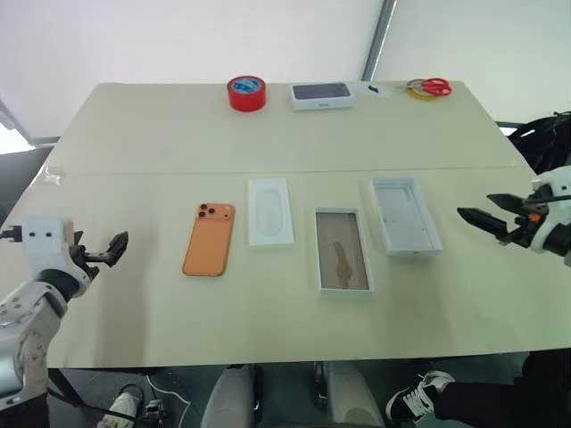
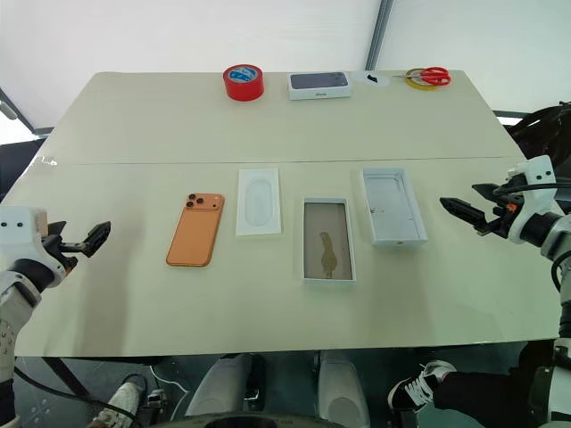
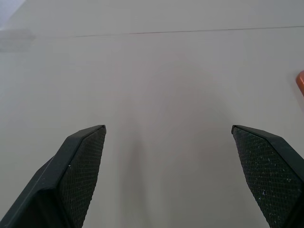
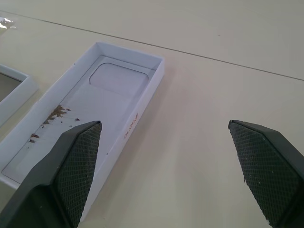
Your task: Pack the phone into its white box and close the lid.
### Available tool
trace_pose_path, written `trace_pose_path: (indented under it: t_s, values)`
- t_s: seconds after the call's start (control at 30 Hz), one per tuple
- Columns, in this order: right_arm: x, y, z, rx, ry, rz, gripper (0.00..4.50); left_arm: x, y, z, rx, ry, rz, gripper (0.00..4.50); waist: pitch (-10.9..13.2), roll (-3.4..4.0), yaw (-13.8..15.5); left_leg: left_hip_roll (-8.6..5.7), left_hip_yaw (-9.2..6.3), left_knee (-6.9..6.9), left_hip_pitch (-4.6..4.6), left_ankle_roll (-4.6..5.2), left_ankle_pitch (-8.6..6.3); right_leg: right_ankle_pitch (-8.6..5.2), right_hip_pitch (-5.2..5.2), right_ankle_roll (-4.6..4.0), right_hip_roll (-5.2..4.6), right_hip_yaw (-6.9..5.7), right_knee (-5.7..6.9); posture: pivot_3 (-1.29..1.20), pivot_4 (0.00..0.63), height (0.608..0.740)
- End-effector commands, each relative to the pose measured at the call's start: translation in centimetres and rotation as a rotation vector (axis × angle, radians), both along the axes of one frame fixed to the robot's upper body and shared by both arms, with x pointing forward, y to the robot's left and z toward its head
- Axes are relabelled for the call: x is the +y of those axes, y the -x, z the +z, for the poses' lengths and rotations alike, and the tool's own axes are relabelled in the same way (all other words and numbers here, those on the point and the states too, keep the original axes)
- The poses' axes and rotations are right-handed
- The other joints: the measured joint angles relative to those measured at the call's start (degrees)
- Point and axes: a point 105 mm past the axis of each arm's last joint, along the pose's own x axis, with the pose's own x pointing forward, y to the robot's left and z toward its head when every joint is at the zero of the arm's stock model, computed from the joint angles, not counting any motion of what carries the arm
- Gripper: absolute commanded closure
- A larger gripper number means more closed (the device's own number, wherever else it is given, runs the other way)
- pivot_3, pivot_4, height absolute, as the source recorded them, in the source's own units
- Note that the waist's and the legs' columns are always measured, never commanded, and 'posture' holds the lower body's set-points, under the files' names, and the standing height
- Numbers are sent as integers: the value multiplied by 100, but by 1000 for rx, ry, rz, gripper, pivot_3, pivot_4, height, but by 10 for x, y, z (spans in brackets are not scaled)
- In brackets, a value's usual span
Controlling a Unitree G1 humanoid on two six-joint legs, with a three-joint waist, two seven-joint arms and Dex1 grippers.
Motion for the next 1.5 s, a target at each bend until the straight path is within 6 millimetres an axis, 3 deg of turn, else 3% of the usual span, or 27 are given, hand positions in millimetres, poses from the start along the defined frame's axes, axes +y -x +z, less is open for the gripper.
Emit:
trace_pose_path:
  t_s: [0.03, 0.27, 0.43, 0.53, 0.6, 0.77, 0.87, 1.13, 1.33, 1.5]
  values:
    - [4, -3, 23, -78, 34, 29, 32, 0, -3, 10, -39, -22, 4, 50, 0, 0, 1, 0, 0, 0, 0, 0, 0, 0, 0, 0, 0, 0, 0, 0, 150, 736]
    - [18, -4, 21, -88, 36, 61, 32, -2, -5, 12, -47, -24, -8, 50, 0, 0, 1, 0, 0, 0, 0, 0, 0, 0, 0, 1, 1, 0, 1, 0, 150, 736]
    - [38, -9, 23, -101, 55, 109, 32, -16, -12, 17, -55, -25, -63, 50, 0, 0, 6, 0, 0, 1, 0, 0, 0, 1, 1, 1, 1, 0, 2, 0, 150, 736]
    - [62, -13, 29, -124, 75, 181, 32, -44, -22, 21, -66, 10, -157, 50, -1, -1, 14, 0, -1, 3, 1, 0, 0, 1, 3, 2, 1, 0, 3, 0, 150, 736]
    - [88, -15, 33, -143, 90, 253, 32, -84, -33, 21, -66, 68, -285, 50, -1, 0, 25, -1, -1, 4, 1, 0, 1, 2, 3, 2, 0, 1, 4, 0, 150, 736]
    - [136, -9, 31, -166, 166, 353, 32, -158, -54, 17, 0, 177, -451, 50, -1, -2, 123, -3, -3, 7, 2, -1, 1, 13, 7, 22, 2, 0, 8, 0, 150, 736]
    - [159, -1, 32, -179, 171, 408, 32, -184, -67, 10, 90, 202, -458, 50, -1, -3, 143, -7, -11, 11, 0, -2, 3, 14, 11, 22, 4, 0, 10, 0, 150, 736]
    - [195, 19, 32, -183, 116, 508, 32, -210, -78, 2, 271, 371, -425, 50, -1, -5, 110, -4, -18, 12, 8, -1, 3, 13, 19, 23, 15, -1, 9, 0, 150, 736]
    - [201, 23, 29, -179, 102, 520, 32, -224, -74, 5, 305, 405, -460, 50, 0, -6, 124, -6, -21, 13, 7, -1, 3, 12, 22, 22, 16, -3, 9, 0, 150, 736]
    - [208, 35, 24, -146, 118, 590, 32, -232, -84, -5, 360, 413, -421, 50, -1, -6, 133, -7, -22, 13, 7, -2, 4, 12, 22, 21, 16, -3, 9, 0, 150, 736]
